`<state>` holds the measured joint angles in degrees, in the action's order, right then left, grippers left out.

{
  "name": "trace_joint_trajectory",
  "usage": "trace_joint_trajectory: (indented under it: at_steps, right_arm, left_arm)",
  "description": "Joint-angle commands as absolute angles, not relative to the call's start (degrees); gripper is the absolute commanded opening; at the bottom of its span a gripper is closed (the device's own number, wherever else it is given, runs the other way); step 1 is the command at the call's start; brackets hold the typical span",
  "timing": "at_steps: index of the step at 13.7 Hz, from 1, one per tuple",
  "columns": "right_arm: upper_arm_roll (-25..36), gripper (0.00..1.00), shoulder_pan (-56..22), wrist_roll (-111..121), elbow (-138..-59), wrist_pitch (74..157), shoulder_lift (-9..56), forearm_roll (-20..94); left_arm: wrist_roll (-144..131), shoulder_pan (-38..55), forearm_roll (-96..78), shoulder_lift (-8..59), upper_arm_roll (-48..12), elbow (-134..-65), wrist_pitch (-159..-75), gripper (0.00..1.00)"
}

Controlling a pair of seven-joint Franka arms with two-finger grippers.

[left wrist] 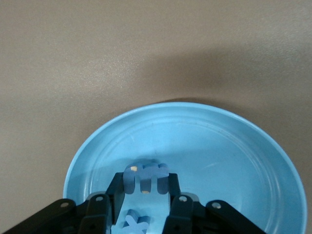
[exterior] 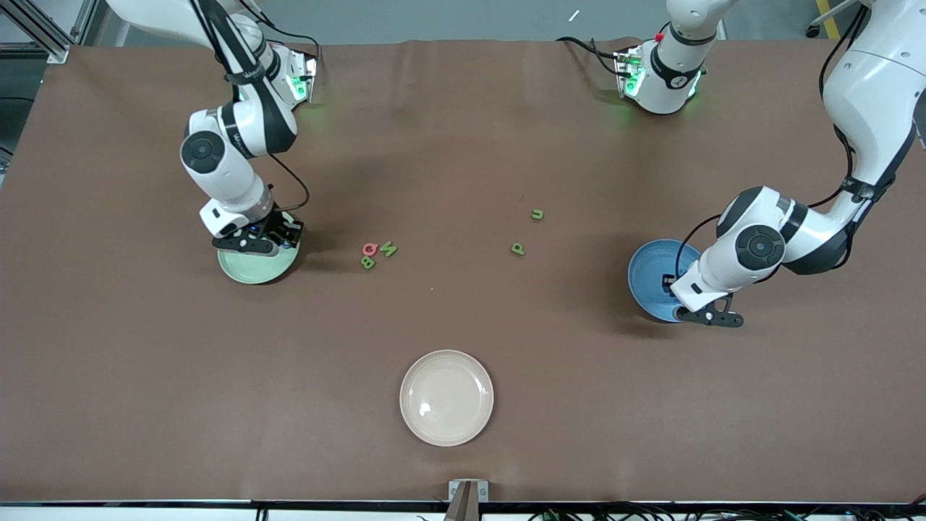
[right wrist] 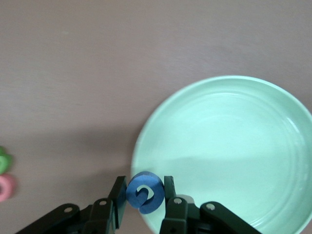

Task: Sort upper and lower case letters into plates
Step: 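Drop the blue G in the green plate while the left gripper reaches n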

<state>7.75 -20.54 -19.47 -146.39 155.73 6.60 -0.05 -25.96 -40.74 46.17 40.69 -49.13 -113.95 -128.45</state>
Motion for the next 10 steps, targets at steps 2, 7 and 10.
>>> trace_joint_trajectory:
  at_steps: [2,7,10]
  right_arm:
    - [6.9,0.00,-16.8,-16.7,-149.6,157.2,5.3,-0.6]
    - [6.8,0.11,-15.4,-16.6,-149.2,159.0,10.5,-0.7]
    - [6.8,0.20,-12.8,-13.0,-149.1,158.9,10.9,-0.7]
  left_arm:
    - [-25.1,-40.6,48.3,42.4,-48.6,-113.0,-129.6,0.18]
    - [-25.1,-40.6,48.3,42.7,-48.1,-113.0,-129.7,0.24]
    - [-25.1,-40.7,48.3,42.2,-48.3,-112.7,-129.3,0.76]
